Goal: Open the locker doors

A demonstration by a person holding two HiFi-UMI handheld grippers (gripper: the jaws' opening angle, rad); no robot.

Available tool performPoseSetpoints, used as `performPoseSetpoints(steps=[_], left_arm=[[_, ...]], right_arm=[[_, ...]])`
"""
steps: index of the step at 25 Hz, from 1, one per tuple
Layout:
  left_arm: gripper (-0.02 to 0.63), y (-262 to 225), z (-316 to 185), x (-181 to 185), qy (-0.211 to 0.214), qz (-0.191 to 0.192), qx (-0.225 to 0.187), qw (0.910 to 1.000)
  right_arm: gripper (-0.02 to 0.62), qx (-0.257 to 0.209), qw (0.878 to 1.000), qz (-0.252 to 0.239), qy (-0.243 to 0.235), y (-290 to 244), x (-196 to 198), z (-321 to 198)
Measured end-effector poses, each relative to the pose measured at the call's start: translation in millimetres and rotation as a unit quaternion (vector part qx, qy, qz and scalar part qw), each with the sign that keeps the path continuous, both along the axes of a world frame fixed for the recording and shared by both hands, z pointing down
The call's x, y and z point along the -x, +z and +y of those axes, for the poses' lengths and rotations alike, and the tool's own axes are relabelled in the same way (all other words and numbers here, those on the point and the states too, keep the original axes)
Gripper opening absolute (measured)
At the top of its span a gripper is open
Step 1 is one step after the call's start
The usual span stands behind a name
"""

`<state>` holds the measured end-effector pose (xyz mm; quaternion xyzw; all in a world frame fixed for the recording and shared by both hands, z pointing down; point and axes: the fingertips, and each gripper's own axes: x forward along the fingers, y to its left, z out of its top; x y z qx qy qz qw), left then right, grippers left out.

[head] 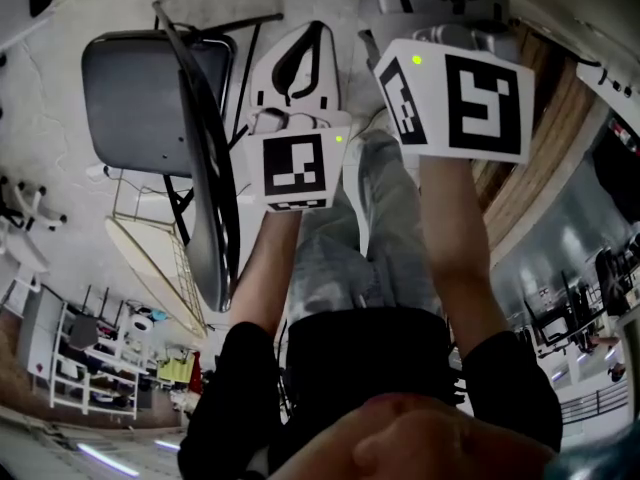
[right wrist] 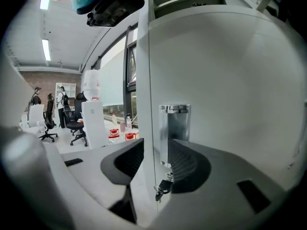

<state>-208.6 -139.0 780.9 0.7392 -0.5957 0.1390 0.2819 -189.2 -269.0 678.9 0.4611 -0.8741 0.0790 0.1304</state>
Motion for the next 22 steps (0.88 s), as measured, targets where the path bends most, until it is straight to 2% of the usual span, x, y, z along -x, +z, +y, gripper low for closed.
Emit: performPoseSetpoints(steps=[4, 15, 22], left_arm=[[0.009, -2.3, 0.4, 1.7, -0.006, 0.006, -0.001, 1.0000], [0.009, -13.5, 12.9, -0.8, -0.023, 0.017, -0.009, 0.9995], [0.009, -23.8, 25.2, -12.3, -0.019, 0.014, -0.013, 0.9996]], right_arm=[[0.155, -0.012, 1.000, 0.025, -0.007, 1.8, 1.3, 6.1], [0.155, -0.006, 1.000, 0.018, -0.025, -0.3, -5.8, 40.9], [0.155, 0.006, 0.998, 0.025, -0.049, -2.2, -18.7, 73.1]])
